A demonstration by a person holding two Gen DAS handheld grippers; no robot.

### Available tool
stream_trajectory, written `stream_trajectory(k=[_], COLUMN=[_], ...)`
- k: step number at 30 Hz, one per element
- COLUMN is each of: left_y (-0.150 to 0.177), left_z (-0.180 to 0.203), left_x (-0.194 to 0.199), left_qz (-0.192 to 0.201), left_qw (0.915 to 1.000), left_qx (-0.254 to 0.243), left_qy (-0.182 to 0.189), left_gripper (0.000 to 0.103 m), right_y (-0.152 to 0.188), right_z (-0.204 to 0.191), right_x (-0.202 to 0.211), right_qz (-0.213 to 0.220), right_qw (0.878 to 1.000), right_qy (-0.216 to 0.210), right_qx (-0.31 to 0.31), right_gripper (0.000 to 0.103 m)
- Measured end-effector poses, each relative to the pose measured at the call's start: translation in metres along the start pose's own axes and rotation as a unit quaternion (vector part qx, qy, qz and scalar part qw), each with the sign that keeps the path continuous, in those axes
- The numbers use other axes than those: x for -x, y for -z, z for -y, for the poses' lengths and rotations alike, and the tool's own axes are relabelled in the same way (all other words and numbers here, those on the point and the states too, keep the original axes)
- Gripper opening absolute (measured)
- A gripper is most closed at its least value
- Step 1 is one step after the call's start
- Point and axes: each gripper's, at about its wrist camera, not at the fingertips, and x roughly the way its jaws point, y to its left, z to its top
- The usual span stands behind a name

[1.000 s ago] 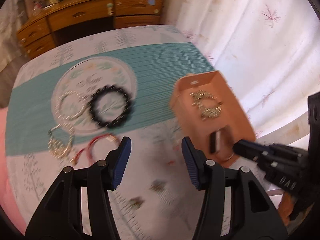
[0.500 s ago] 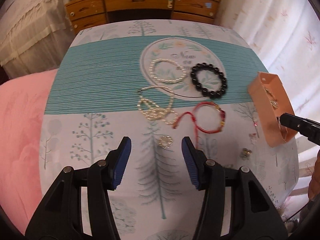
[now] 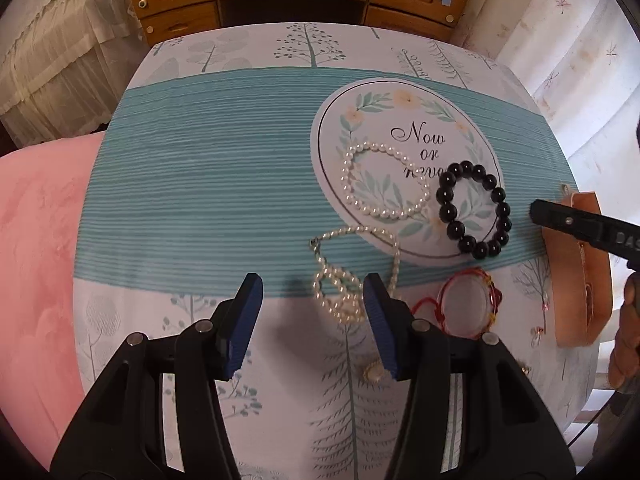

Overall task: Organize jewelry
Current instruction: 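Grasp the white pearl bracelet with the left tool while the right tool grasps the black bead bracelet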

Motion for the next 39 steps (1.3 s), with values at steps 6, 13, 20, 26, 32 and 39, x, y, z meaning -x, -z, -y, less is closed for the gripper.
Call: stream_trajectory(k=[6,13,20,26,32,39], left_y=[-0.022,-0.059,-0.089,-0.091,-0.094,-0.098], left_z=[0.027,0.033,0.024,0.025,0.027,0.024], left_x=[-0.009,-0.032,-0.059,-0.075,-0.079,-0.073], left_qz=[0.004,-0.003,-0.037,-0.068,-0.083,-0.082], left_qw=[0.9995,0.9994,0.9987,0.9972,0.9963,0.9964], left_qx=[-0.031,-0.026,-0.003,-0.004,-0.007,0.022], left_qy=[0.005,-0.021,-0.034,-0.031,-0.024,-0.002], left_gripper=[0.049,0.049,0.048,0.022,0.005,0.005], right_y=[-0.013,-0.017,-0.017,-0.015,-0.014,-0.007], right_z=[0.000,-0.011,-0.002,-0.002,-0.008,-0.005], right_x=[-0.040,-0.056,-0.052,-0.025,0.017,0.088], right_qz=[-0.022,-0.009,-0.014,0.000,0.032,0.083], right_qw=[0.999,0.995,0.998,0.999,0.999,0.996], right_qy=[0.037,0.091,0.067,0.031,0.000,-0.026], right_qx=[0.004,0.038,0.015,0.010,0.016,0.020], right_gripper=[0.027,0.016,0.014,0.014,0.014,0.014])
